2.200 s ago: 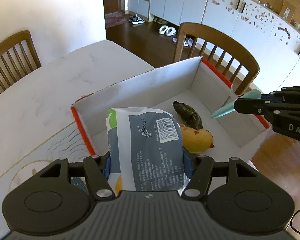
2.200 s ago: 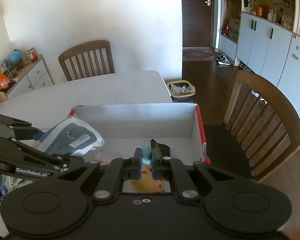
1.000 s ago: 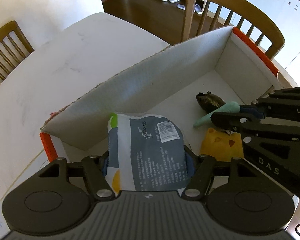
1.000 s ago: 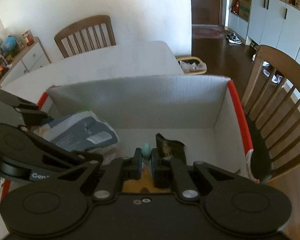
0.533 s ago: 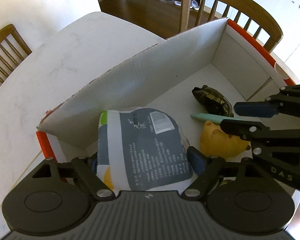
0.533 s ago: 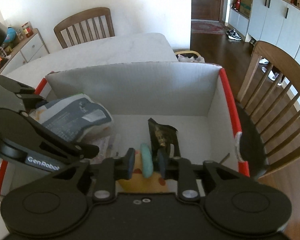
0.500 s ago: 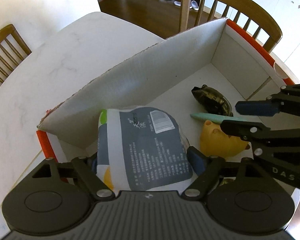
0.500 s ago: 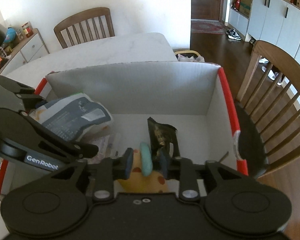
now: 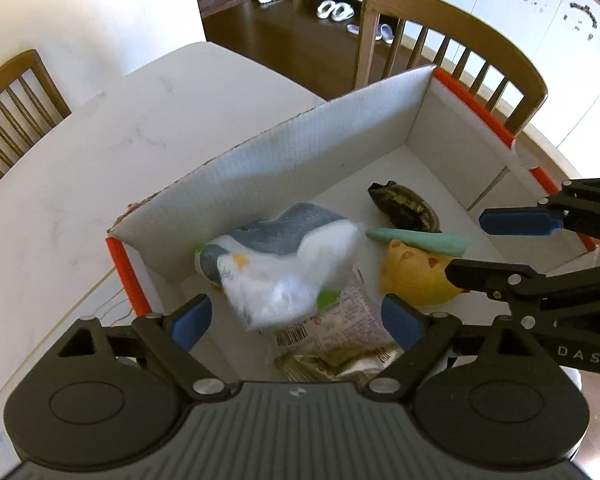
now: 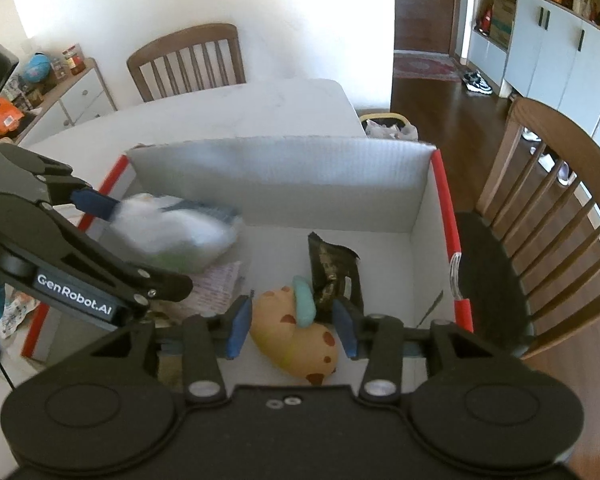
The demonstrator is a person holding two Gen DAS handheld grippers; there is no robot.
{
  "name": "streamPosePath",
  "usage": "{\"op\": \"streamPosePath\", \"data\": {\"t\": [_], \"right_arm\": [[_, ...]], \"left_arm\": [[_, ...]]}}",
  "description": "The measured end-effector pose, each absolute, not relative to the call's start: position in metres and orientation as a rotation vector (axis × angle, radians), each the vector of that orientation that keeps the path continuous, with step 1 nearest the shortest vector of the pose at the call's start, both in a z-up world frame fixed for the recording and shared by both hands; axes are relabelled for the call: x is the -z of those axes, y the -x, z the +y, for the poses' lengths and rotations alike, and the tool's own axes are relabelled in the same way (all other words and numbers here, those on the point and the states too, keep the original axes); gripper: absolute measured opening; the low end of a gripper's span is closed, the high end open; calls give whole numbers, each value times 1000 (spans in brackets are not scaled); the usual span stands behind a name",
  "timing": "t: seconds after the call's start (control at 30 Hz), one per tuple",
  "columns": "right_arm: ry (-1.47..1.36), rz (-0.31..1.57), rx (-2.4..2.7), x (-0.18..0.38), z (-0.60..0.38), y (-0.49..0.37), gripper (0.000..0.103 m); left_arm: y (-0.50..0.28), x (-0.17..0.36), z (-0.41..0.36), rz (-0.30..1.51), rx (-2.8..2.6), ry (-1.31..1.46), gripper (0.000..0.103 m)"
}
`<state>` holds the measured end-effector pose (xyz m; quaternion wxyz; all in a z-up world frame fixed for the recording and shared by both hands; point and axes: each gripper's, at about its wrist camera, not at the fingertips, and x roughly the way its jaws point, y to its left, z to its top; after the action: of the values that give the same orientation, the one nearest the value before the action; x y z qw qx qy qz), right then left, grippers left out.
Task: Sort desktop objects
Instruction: 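Lower both held items into the red box and open both grippers, then withdraw both open grippers from the box back toward the table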
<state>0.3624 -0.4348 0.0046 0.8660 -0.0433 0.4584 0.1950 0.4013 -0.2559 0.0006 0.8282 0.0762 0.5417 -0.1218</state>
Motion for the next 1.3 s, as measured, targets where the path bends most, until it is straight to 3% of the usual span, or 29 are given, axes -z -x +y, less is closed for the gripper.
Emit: {"op": "streamPosePath", "data": {"t": [0.77, 1.03, 1.3], "right_arm": [[109, 893, -434, -48, -405, -314, 65], [103, 880, -408, -55, -385, -290, 65], [96, 859, -406, -60, -357, -267, 76]], "left_arm": [[-330, -52, -220, 986, 280, -47, 92], [-299, -60, -199, 951, 310, -29, 92], [-264, -63, -172, 936, 317, -12, 92]]}}
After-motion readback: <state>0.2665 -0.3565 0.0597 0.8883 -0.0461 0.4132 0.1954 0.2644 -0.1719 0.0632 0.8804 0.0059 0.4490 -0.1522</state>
